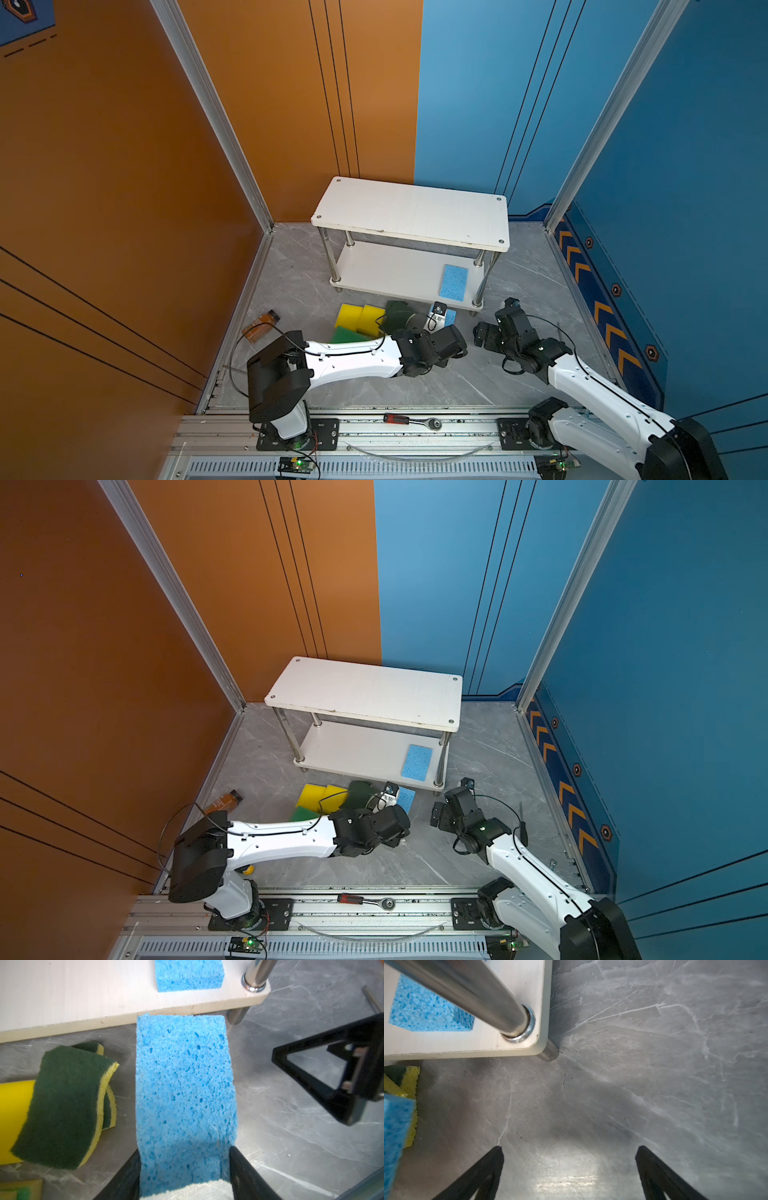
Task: Place and organize the cleaning sponges onto the shelf
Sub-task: 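Lift the blue sponge with the left gripper toward the lower shelf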
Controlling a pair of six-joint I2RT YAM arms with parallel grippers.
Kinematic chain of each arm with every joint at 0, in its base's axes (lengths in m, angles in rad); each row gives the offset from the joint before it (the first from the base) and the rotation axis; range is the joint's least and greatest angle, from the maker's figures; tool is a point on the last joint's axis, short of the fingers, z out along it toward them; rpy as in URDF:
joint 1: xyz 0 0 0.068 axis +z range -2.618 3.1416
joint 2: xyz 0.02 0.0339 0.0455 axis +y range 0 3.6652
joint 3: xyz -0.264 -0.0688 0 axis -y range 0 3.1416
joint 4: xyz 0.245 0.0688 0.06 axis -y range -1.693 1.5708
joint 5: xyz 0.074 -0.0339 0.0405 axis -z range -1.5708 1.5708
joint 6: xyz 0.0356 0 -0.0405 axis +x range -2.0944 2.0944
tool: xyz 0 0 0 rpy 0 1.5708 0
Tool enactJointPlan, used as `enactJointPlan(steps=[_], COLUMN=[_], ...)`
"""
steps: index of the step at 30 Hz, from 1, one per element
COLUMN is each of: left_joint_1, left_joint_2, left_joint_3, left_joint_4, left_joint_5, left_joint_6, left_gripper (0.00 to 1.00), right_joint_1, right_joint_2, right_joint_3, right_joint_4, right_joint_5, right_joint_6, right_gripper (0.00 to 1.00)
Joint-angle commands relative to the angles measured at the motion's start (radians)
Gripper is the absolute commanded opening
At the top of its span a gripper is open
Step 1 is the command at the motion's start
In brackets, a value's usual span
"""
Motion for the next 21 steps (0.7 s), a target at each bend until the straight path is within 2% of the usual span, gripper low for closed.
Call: enactJointPlan(steps=[1,7,13,21], left_joint_1=[-0.014,0.002,0.089,0.240], left_joint_2=[-0.069,-0.136,-0.132,-0.132], left_joint_3=[-0.019,-0.020,-0.004,-0.010], left_joint_4=[-0.044,-0.061,-0.061,0.037], left_joint_5=[-0.065,-0.132,-0.130,-0.058], left_joint_6=[0.023,0.078,0.133,0.242], left_gripper=[0.64,0.66,0.66,0.67], right_joint_1=[-0.006,-0.006,-0.006,-0.005], right_joint_2=[0.009,0.020,0.023,-0.006], right_joint_3=[-0.003,0.000,0.025,0.043], right_joint_4=[0.021,0.032,-0.002,-0.053], right_joint_5=[-0.011,-0.018,-0.013,-0.012], right_joint_6=[-0.011,-0.014,-0.034,-0.029], right_gripper=[0.98,0.98,0.98,0.98])
